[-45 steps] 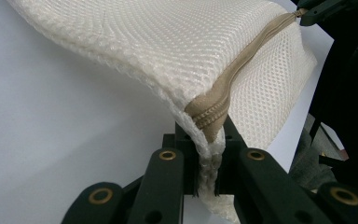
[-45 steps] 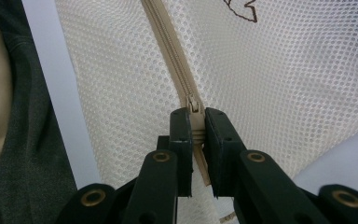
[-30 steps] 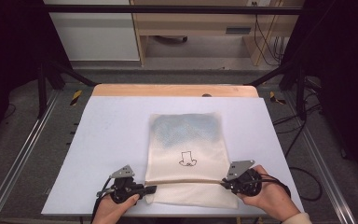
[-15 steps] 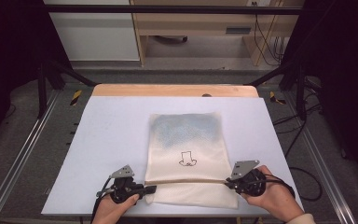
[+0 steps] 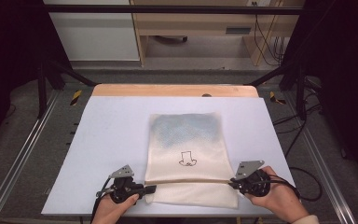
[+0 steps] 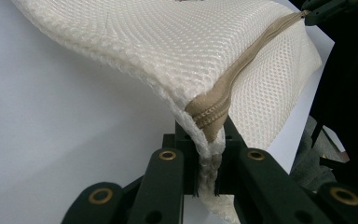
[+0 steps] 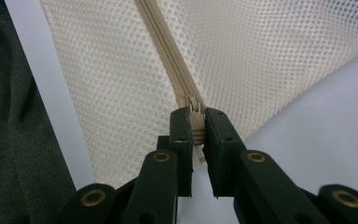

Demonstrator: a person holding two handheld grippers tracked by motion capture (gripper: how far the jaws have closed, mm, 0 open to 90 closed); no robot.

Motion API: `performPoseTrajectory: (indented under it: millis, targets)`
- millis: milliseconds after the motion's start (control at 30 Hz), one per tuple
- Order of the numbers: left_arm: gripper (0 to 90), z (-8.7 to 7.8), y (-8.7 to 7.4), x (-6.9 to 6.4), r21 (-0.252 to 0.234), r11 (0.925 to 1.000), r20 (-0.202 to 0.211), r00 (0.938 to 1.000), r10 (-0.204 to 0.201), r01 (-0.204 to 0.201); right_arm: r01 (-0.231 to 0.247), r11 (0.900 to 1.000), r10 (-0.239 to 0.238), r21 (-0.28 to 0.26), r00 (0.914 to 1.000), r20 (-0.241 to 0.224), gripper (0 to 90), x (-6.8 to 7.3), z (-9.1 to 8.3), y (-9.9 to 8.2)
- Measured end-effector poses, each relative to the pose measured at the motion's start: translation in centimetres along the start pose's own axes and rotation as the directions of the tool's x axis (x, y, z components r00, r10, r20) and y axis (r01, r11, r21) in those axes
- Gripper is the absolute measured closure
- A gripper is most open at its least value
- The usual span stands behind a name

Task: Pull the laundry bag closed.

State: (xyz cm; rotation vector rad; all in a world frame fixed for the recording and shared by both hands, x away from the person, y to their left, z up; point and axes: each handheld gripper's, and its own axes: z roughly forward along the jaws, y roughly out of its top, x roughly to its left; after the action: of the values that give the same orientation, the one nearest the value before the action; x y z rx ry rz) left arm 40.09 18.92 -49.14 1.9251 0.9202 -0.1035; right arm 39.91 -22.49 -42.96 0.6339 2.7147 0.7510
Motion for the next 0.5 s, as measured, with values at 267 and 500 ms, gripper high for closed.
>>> performPoseTrajectory:
  millis: [267,500]
  targets:
    - [83.0,-0.04,0.02,-0.01,-0.001,1.0000,-0.004,1.0000,0.004,-0.004,0.001,1.0000,-0.001,0.008,1.0000,0.005,82.1,-0.10,-0.05,-0.29]
    - [83.0,-0.01,0.03,-0.08,0.000,1.0000,-0.001,1.0000,0.006,-0.006,-0.004,1.0000,0.004,0.003,1.0000,0.007,82.1,-0.20,-0.24,-0.67]
